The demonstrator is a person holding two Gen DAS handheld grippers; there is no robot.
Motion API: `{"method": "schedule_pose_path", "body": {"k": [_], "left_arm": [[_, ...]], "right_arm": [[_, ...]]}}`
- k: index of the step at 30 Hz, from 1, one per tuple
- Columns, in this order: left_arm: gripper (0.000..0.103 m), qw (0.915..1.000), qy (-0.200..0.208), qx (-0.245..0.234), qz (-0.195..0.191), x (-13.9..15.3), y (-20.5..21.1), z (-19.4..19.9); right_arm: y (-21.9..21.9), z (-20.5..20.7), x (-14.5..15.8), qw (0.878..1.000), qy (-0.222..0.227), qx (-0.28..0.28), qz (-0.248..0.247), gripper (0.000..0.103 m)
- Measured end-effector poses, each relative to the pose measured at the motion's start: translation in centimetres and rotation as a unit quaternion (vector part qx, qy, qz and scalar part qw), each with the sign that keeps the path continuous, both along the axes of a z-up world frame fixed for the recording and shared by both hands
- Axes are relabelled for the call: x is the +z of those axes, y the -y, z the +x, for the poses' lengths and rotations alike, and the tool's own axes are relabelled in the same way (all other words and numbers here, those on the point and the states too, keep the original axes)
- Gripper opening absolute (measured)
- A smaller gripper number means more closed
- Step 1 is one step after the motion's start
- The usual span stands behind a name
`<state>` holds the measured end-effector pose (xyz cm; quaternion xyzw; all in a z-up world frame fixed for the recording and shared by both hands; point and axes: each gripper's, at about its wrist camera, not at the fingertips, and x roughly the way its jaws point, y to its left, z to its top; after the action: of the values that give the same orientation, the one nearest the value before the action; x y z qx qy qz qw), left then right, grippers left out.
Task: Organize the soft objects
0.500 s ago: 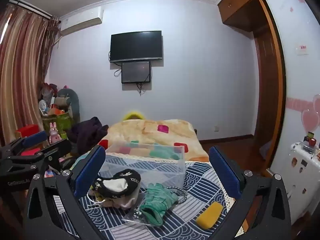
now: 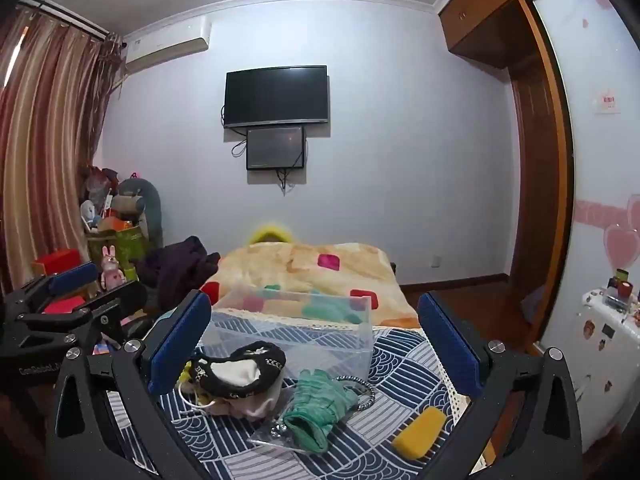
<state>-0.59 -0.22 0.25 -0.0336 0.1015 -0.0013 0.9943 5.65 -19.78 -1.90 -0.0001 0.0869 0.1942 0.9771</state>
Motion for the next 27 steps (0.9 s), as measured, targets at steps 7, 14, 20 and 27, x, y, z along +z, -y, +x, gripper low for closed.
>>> {"method": "schedule_pose_path", "body": {"k": [7,14,20,27], "left_arm": [[0.103,1.0000,0.000,-0.001,0.002,0.11,0.09,-0.03],[0.103,1.0000,0.003,-0.003,0.000,0.37,0.10,-0.12],[0.103,1.0000,0.003,-0.004,-0.001,0.38,0.11,-0.09],[0.103,1.0000,0.004,-0.004,0.000,0.43,0.13,-0.10]], "right_arm": [[0.22,0.19,-0.13,1.000,-0.002,0.002,0.007,0.103],[0.17,0.03,0.01,1.000,0.000,0.004,0.006,0.103],[0.17,0.06,0.14,1.000,0.001,0.005,0.008,0.103],[0.22,0.06,0.17,1.000,0.001,0.006,0.011,0.103]]}}
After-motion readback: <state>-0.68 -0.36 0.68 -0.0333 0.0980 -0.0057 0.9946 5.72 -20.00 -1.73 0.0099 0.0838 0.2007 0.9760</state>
